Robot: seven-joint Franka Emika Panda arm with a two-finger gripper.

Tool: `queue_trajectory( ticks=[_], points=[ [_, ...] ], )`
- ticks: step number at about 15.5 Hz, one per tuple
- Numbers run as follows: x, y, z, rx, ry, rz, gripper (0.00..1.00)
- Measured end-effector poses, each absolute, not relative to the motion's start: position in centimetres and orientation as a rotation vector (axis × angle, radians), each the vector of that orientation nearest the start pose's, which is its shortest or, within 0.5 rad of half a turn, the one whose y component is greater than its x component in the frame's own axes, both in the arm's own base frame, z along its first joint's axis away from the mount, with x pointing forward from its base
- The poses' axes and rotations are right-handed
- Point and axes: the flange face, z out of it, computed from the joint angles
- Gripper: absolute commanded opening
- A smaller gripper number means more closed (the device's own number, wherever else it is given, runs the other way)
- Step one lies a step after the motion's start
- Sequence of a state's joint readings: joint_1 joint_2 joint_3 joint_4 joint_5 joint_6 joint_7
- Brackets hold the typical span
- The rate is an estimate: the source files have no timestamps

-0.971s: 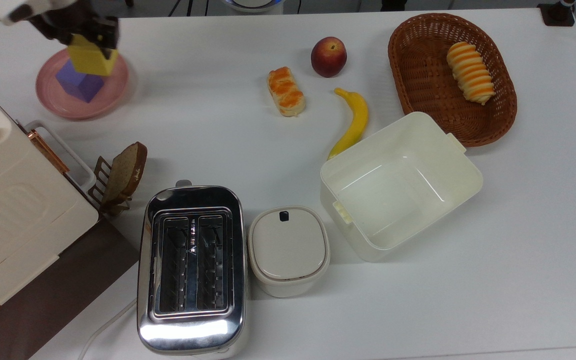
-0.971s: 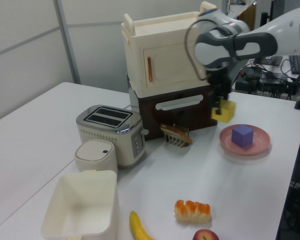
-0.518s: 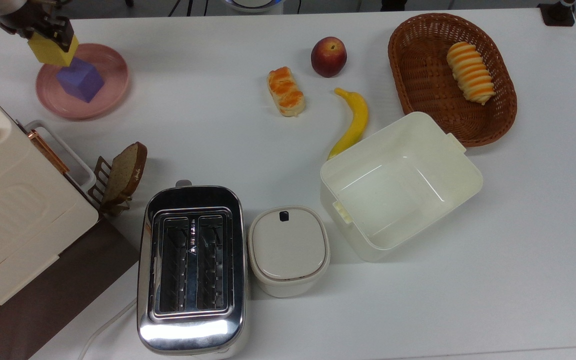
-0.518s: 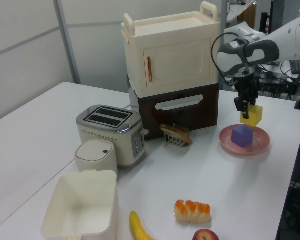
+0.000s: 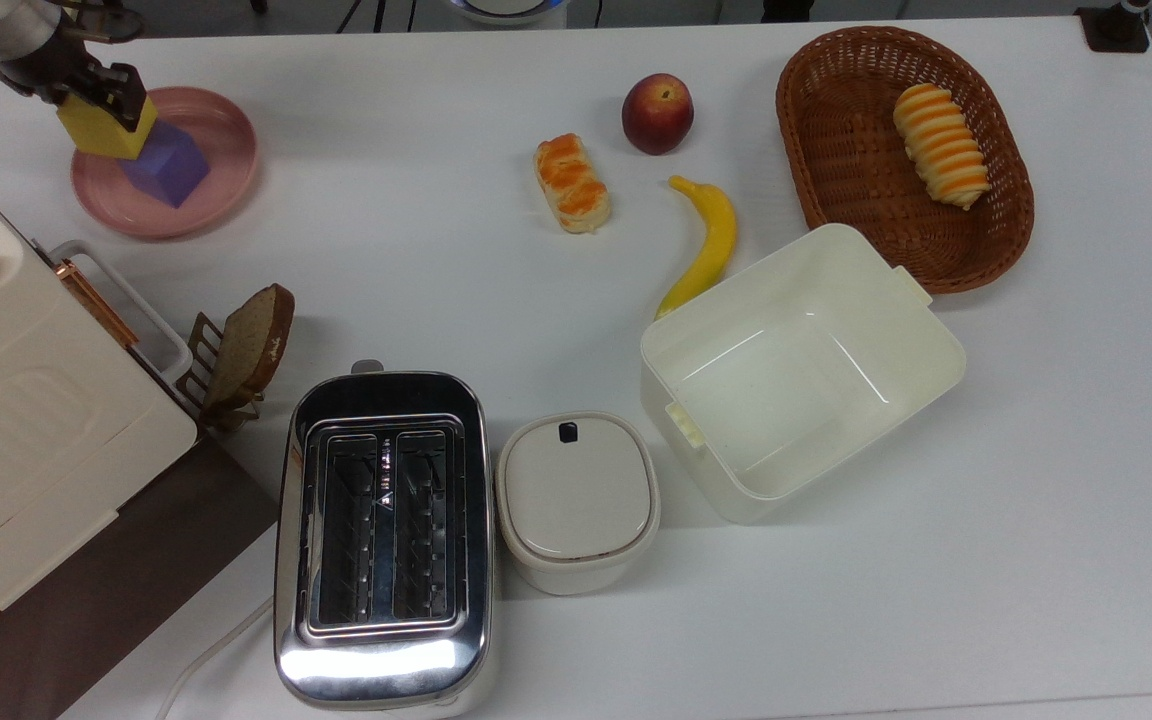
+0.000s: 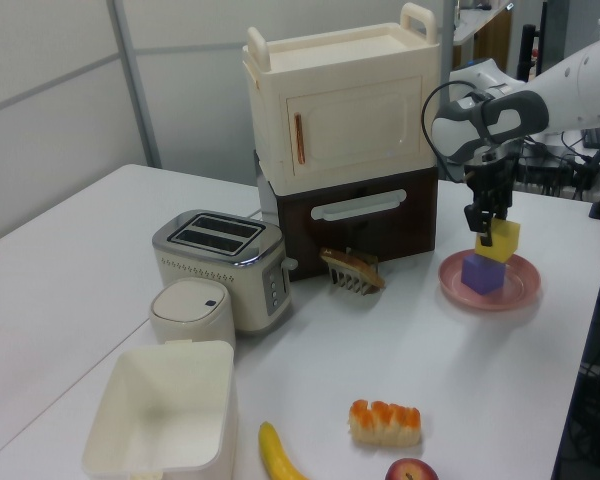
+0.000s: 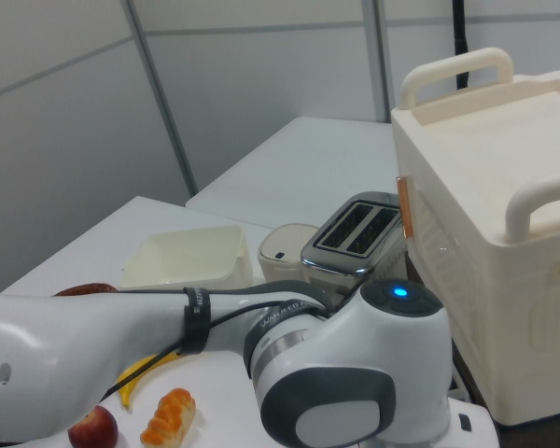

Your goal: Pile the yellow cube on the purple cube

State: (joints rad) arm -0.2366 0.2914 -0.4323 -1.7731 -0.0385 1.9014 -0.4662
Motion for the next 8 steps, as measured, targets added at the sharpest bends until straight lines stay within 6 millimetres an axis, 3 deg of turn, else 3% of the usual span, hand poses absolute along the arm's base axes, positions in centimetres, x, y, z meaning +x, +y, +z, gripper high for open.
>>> queue_trajectory(
  ticks=[3, 5, 6, 7, 8],
  points=[
    [50.4, -35.4, 39.9, -3.145, 0.300, 0.277, 0.18],
    [50.9, -34.7, 39.9, -3.131, 0.300, 0.258, 0.27],
    [51.0, -34.4, 39.9, -3.127, 0.298, 0.253, 0.50],
    [51.2, -34.2, 39.9, -3.125, 0.297, 0.251, 0.95],
    [51.3, -34.1, 39.9, -3.125, 0.301, 0.250, 1.00]
  ],
)
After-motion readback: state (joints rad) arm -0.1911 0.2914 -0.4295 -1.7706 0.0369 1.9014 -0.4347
